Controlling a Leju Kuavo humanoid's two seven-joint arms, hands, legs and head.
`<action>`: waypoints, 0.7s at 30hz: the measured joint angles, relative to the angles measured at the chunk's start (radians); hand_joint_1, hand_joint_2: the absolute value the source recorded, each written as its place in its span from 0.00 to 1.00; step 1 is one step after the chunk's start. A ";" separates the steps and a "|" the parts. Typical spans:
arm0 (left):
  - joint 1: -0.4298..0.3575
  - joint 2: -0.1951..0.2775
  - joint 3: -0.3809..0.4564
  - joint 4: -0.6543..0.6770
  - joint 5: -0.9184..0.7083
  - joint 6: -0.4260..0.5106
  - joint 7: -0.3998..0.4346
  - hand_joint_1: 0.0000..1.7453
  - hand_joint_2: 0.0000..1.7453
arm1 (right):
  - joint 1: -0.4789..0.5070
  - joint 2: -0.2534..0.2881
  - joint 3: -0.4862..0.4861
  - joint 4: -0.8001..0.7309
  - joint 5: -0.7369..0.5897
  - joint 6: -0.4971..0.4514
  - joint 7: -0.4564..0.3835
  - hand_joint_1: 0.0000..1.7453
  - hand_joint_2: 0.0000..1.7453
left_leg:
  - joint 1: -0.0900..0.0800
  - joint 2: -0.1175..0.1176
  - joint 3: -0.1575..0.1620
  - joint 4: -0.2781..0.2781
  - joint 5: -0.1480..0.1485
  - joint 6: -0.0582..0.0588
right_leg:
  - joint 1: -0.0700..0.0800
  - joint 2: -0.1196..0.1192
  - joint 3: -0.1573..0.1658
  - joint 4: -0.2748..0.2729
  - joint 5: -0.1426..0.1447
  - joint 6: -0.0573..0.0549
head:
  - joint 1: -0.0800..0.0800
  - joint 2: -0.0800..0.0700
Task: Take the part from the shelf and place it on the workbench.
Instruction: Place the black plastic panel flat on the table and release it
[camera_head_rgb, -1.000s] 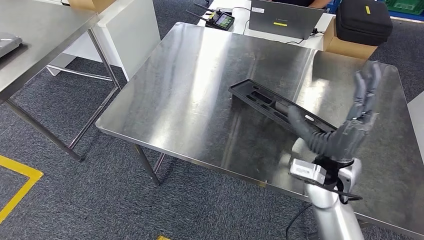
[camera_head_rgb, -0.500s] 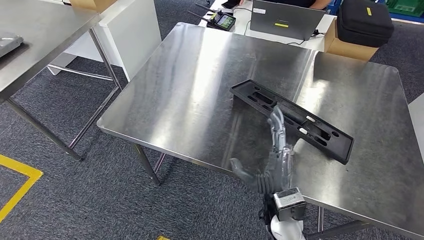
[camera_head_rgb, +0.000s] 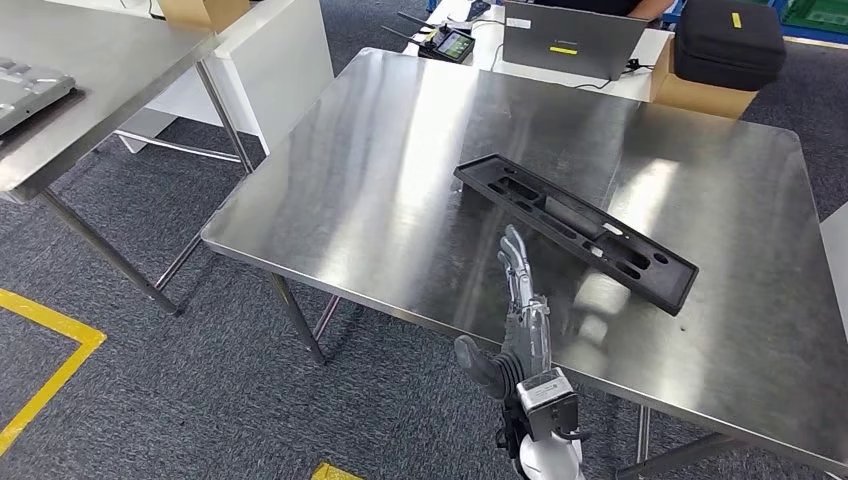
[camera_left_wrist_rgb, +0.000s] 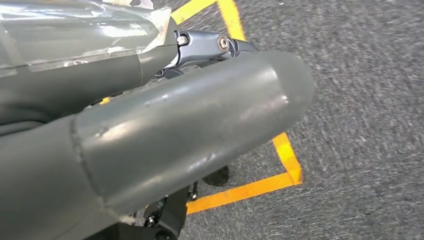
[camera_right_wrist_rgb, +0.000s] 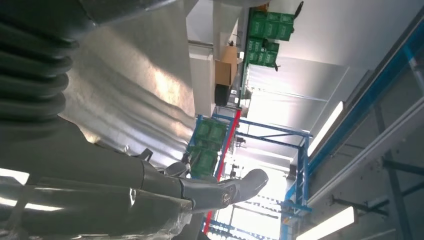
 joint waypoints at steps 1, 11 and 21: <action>0.002 0.000 0.001 0.000 0.000 0.002 0.001 0.00 0.00 | 0.001 0.004 0.000 0.000 0.000 0.000 0.000 0.00 0.00 | 0.003 0.002 -0.007 0.015 -0.021 -0.005 | -0.002 -0.003 -0.006 -0.001 0.007 -0.012 | -0.001 0.000; 0.005 -0.005 0.001 -0.001 -0.007 0.007 0.016 0.00 0.00 | 0.043 0.013 -0.022 -0.004 -0.010 -0.019 0.002 0.00 0.00 | 0.010 0.021 0.143 0.040 -0.156 -0.012 | 0.013 -0.023 -0.079 0.002 0.079 -0.026 | -0.002 0.000; 0.008 -0.011 -0.003 -0.006 -0.035 -0.019 0.015 0.00 0.00 | 0.084 0.003 -0.054 -0.025 -0.010 -0.040 0.000 0.00 0.00 | -0.003 0.027 0.094 -0.038 -0.071 0.038 | 0.017 -0.012 -0.171 0.251 -0.072 -0.010 | 0.003 0.000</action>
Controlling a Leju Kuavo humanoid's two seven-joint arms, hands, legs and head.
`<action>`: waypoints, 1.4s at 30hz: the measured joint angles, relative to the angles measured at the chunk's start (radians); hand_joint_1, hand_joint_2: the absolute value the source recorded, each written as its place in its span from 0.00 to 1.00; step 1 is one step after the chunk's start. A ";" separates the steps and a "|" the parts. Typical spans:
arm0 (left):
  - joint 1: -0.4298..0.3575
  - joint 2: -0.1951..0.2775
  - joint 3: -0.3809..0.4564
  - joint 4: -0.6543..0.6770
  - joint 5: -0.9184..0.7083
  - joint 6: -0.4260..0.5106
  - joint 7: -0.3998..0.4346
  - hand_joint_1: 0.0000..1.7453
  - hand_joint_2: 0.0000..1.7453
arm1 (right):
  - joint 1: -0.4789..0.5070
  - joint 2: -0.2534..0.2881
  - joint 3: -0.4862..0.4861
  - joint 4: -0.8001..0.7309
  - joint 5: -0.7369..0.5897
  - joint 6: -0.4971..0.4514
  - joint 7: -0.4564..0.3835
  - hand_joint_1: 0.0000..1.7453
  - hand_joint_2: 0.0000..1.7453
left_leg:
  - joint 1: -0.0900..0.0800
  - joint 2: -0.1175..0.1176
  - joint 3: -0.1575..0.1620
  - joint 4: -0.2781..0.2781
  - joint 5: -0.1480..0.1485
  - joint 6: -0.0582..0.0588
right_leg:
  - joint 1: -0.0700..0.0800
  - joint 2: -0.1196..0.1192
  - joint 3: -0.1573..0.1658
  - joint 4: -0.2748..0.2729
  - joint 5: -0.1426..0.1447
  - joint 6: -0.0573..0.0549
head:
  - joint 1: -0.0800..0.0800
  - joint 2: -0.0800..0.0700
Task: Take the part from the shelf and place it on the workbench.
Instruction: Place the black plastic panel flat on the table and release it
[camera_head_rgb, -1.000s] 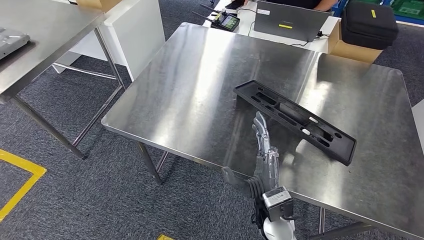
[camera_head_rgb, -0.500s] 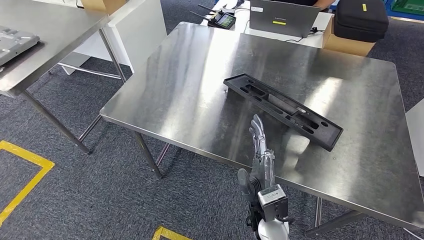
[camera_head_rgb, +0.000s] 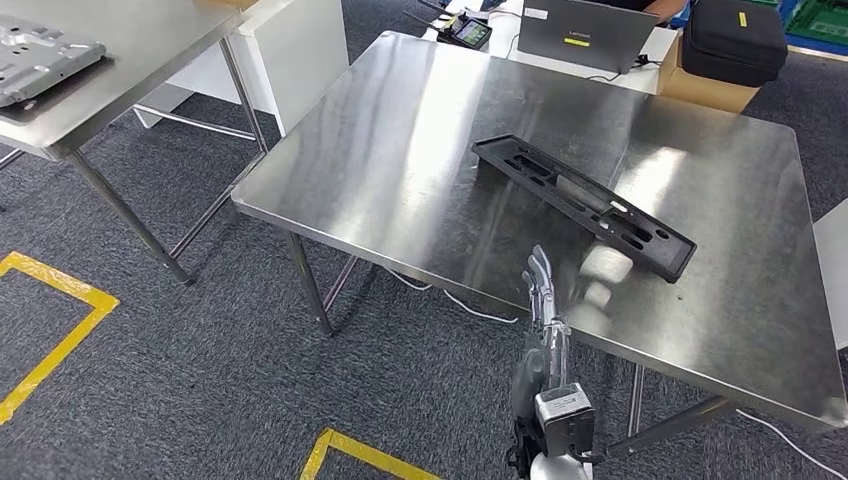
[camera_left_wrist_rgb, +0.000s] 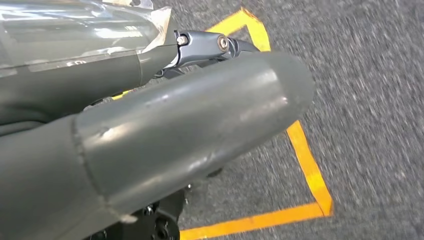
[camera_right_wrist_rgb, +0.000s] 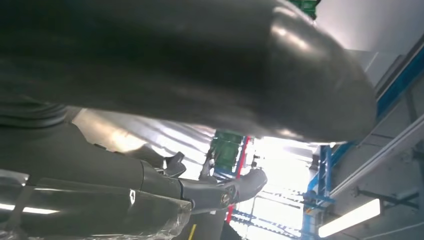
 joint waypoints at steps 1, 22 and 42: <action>0.000 0.000 0.000 0.000 0.000 -0.001 0.000 0.00 0.00 | 0.003 -0.001 -0.002 0.000 0.000 0.000 0.000 0.00 0.00 | -0.002 0.000 -0.013 0.001 0.010 0.000 | 0.000 0.000 0.008 0.023 -0.002 0.007 | 0.000 0.000; 0.014 -0.006 -0.022 0.000 -0.026 -0.003 0.008 0.00 0.00 | 0.045 -0.019 -0.047 -0.003 -0.033 -0.039 -0.004 0.00 0.00 | 0.025 -0.006 -0.031 0.198 -0.079 -0.079 | -0.003 -0.008 0.133 -0.288 0.152 -0.028 | -0.006 0.000; 0.005 -0.009 -0.027 0.000 0.009 0.045 0.013 0.00 0.00 | 0.043 -0.032 -0.073 0.031 -0.044 -0.045 0.002 0.00 0.00 | 0.001 0.003 -0.088 0.013 0.098 -0.035 | 0.007 0.005 0.277 -0.315 0.027 0.010 | 0.003 0.000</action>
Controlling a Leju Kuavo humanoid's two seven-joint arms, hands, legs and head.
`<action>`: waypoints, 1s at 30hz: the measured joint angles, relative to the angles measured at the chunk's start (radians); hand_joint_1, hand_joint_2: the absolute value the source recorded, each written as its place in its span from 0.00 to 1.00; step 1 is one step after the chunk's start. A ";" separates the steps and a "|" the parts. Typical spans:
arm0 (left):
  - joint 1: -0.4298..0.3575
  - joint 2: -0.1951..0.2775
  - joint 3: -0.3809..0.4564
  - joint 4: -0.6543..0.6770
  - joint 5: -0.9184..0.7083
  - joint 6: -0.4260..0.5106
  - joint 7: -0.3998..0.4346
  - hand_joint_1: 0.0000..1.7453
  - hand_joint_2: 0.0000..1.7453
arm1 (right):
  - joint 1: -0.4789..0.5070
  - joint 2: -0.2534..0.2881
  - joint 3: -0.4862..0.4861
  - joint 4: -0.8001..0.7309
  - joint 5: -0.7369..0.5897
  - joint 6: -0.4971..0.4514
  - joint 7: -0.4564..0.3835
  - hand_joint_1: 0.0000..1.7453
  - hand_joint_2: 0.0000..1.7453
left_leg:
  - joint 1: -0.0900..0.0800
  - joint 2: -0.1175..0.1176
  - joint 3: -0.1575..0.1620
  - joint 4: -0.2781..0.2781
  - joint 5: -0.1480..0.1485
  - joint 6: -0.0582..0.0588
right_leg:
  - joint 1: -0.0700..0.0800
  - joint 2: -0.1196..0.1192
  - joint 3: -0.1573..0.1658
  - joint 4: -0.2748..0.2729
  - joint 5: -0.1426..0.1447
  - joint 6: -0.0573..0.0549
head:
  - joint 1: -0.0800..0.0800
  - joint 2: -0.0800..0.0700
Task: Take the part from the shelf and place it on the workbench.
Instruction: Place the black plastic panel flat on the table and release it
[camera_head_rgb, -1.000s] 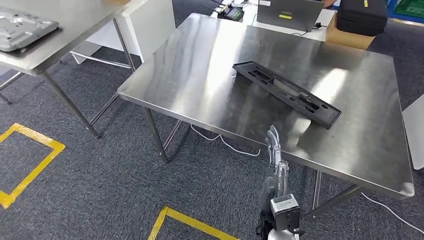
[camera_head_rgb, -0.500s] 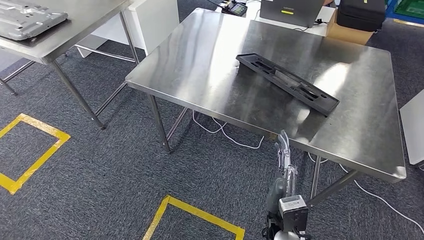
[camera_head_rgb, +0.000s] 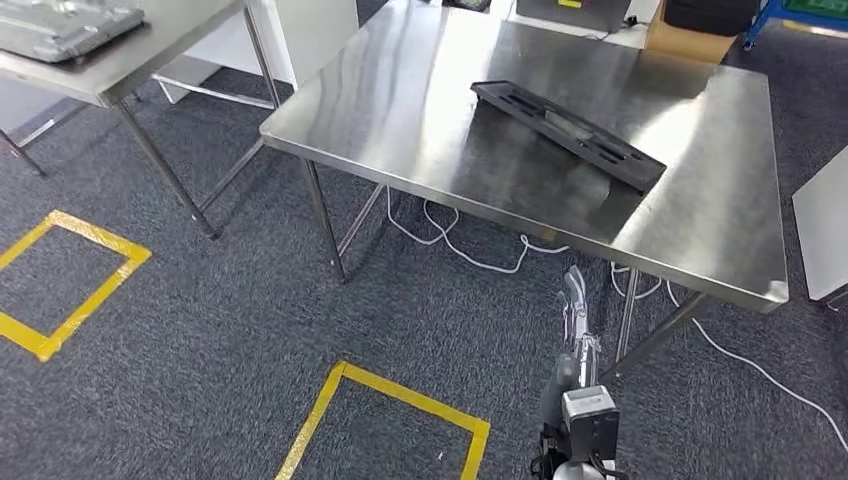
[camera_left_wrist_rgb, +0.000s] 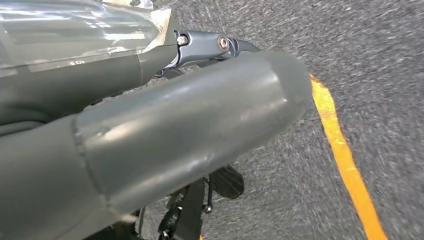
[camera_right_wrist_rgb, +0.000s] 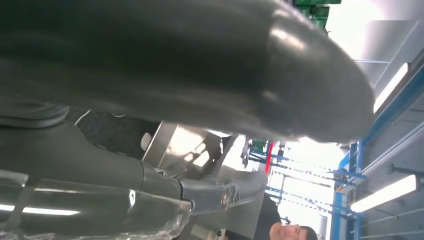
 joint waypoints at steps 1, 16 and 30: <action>0.000 0.000 0.001 0.000 0.004 0.005 -0.001 0.00 0.00 | -0.001 0.001 0.000 0.004 0.000 0.005 0.001 0.00 0.00 | 0.003 0.000 -0.002 0.002 0.001 -0.004 | -0.005 -0.002 -0.008 0.005 0.006 -0.007 | -0.003 0.000; 0.004 -0.003 0.006 -0.007 0.004 -0.046 -0.038 0.00 0.00 | 0.046 0.001 -0.003 0.003 0.008 -0.006 0.004 0.00 0.00 | 0.010 -0.011 0.146 0.037 -0.166 -0.020 | -0.005 -0.016 -0.148 0.061 0.103 -0.002 | -0.006 0.000; 0.015 0.003 -0.027 -0.015 -0.055 -0.069 -0.024 0.00 0.00 | 0.175 -0.039 -0.047 -0.085 -0.049 -0.085 -0.001 0.00 0.00 | -0.009 -0.003 0.003 0.017 -0.036 0.014 | 0.011 -0.003 -0.014 0.042 0.003 -0.003 | 0.001 0.000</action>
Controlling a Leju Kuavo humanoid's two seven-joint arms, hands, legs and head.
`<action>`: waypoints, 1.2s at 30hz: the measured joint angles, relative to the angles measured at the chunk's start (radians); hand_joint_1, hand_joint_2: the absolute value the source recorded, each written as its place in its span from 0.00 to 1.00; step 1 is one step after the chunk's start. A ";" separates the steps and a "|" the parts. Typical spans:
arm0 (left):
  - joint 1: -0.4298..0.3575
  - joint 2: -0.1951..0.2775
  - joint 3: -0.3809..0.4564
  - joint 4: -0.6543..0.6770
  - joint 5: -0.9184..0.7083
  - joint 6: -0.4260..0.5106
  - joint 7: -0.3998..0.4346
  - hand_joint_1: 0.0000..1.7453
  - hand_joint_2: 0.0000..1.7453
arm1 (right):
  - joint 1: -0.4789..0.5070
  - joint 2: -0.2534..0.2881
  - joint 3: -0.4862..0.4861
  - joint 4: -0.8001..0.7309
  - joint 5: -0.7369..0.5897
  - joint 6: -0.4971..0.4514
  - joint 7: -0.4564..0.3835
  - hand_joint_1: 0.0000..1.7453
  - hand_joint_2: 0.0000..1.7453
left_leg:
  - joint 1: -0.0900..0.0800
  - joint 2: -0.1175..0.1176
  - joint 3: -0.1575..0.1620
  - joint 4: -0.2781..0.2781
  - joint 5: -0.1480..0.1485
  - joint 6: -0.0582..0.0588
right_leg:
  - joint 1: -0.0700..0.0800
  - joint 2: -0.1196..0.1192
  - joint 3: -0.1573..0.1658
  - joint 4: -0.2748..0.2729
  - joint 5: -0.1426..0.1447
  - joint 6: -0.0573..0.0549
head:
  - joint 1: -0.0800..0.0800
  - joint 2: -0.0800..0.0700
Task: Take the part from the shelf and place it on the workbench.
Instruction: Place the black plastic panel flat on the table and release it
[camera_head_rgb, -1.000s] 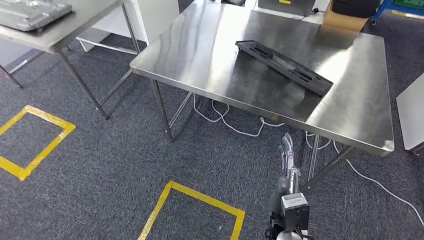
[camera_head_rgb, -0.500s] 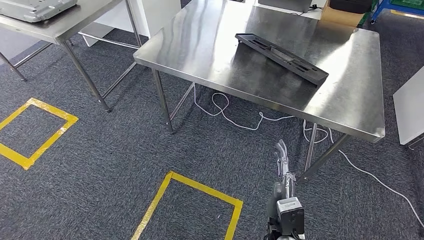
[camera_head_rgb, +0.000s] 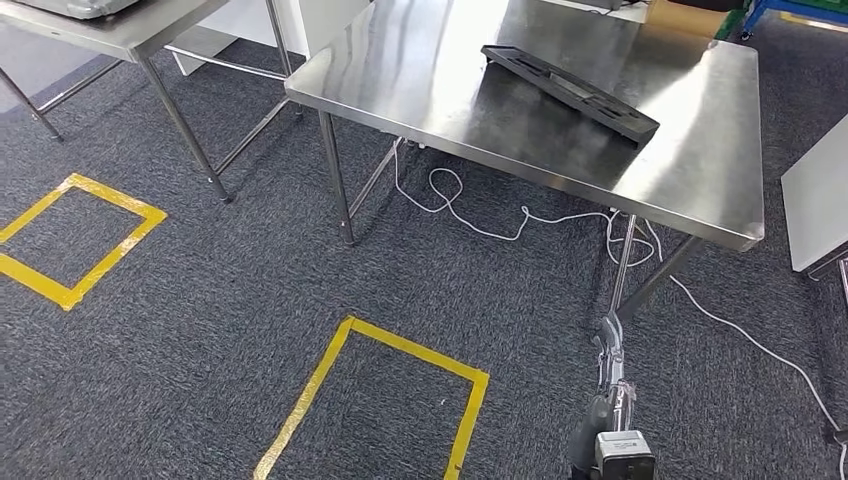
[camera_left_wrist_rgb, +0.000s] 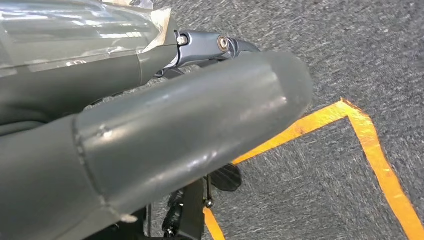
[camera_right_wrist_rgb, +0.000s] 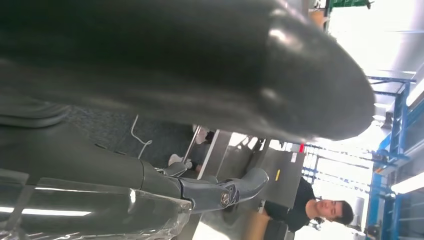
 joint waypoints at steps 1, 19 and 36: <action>0.001 0.000 -0.001 0.000 -0.001 0.001 0.001 0.00 0.00 | 0.001 -0.002 -0.002 -0.002 -0.004 -0.001 -0.001 0.00 0.00 | -0.001 0.001 0.000 -0.002 0.008 -0.005 | 0.004 0.000 0.018 -0.037 -0.011 -0.009 | -0.001 0.000; 0.010 0.010 -0.003 0.001 -0.011 0.021 0.005 0.00 0.00 | -0.013 -0.027 -0.005 0.015 -0.062 -0.031 -0.005 0.00 0.00 | 0.025 -0.006 0.111 -0.002 -0.103 -0.044 | -0.008 -0.008 -0.059 -0.010 0.037 -0.011 | -0.003 0.000; 0.010 0.013 -0.008 0.001 -0.013 0.031 0.011 0.00 0.00 | -0.029 -0.032 -0.005 0.026 -0.043 -0.063 0.017 0.00 0.00 | 0.011 -0.008 0.095 -0.019 -0.078 0.009 | -0.029 -0.011 -0.078 -0.012 0.054 0.032 | -0.002 0.000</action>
